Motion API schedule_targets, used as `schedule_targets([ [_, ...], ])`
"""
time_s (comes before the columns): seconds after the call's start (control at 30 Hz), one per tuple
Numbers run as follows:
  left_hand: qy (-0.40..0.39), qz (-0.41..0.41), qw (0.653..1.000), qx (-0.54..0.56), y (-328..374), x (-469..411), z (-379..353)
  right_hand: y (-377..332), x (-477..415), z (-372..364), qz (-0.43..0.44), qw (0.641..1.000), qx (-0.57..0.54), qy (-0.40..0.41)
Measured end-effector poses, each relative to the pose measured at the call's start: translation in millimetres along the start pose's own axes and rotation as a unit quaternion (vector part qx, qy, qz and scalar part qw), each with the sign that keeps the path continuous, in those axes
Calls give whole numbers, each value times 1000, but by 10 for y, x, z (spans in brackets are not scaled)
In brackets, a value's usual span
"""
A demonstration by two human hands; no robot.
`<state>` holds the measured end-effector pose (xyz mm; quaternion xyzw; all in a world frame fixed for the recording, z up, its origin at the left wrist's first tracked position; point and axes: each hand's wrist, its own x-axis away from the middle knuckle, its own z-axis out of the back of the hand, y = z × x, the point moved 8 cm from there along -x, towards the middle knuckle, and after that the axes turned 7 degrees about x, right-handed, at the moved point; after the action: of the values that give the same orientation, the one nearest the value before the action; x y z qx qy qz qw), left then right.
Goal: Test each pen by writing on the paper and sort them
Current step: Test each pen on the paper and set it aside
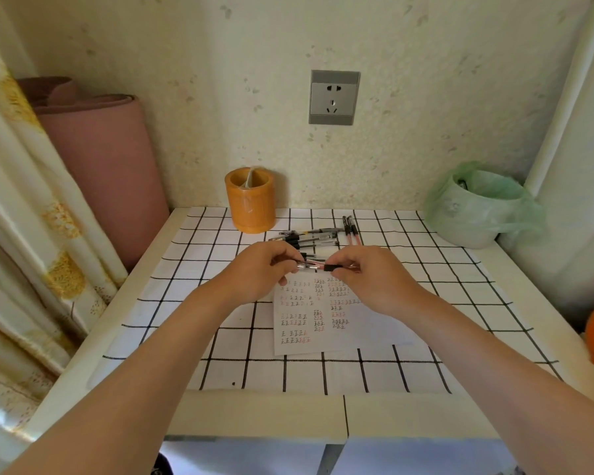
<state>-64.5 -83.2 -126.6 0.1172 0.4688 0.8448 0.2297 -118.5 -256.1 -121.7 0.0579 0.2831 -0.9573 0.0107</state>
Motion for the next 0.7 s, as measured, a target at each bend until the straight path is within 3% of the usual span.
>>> schedule_targets([
  [0.43,-15,13,999,51,92,66,-123,-159,74,-128,56,998,11,-17],
  [0.6,-40,31,996,73,164,112,-194,-320,166,-125,118,978,173,-14],
  [0.7,-71,35,993,84,194,148,-256,-356,177,-134,113,967,226,-9],
])
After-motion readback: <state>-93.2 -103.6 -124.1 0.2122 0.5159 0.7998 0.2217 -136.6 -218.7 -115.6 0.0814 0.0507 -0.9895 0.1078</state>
